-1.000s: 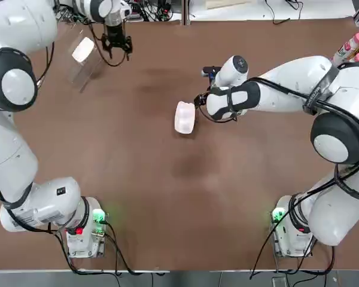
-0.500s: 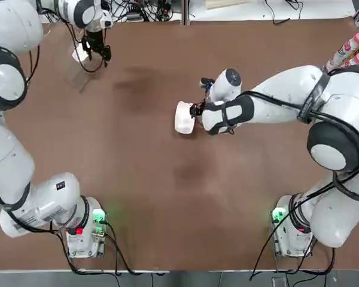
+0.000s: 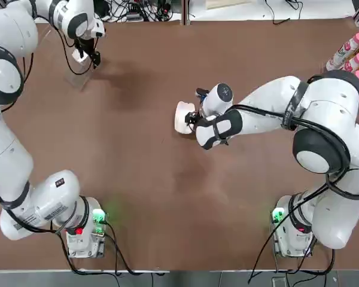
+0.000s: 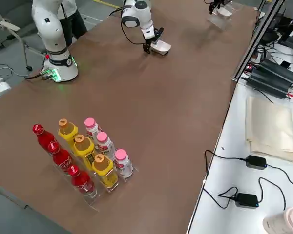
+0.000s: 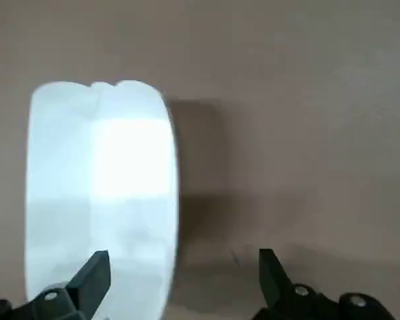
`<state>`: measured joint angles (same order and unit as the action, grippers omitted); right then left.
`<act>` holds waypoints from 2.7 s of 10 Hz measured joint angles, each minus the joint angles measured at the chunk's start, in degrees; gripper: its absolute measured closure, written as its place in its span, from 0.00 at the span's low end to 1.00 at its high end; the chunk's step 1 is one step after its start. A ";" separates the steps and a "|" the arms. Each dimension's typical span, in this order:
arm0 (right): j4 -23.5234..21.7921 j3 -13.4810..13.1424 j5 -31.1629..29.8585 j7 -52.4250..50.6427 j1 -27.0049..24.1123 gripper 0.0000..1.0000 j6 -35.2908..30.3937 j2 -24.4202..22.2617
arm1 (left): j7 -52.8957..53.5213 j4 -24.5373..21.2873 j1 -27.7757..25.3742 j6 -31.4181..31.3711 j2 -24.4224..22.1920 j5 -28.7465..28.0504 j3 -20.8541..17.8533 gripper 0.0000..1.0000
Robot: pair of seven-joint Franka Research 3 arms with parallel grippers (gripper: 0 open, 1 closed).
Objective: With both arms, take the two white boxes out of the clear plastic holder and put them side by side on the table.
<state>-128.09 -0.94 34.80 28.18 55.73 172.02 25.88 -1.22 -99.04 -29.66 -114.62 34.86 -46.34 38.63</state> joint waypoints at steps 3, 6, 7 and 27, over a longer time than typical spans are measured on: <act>3.91 -0.08 0.02 3.20 0.44 0.04 -0.04 2.61 | 0.40 0.03 -0.94 -2.39 2.03 -3.73 0.06 0.15; 5.03 -0.70 0.04 3.61 0.47 0.13 -0.04 3.95 | 2.75 0.10 -1.20 -2.38 2.06 -3.95 -0.01 0.52; 5.16 -1.03 0.04 3.70 0.47 0.16 -0.04 4.12 | 4.29 0.16 -1.89 -2.39 2.06 -3.99 -0.01 0.65; 10.11 -24.35 -0.09 21.42 -0.78 0.98 -34.07 -10.75 | -77.80 2.94 18.78 2.15 2.04 18.13 12.92 0.98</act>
<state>-117.97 -25.29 34.71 49.60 54.95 137.95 15.13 -79.02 -96.09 -10.87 -112.46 36.91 -28.21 51.55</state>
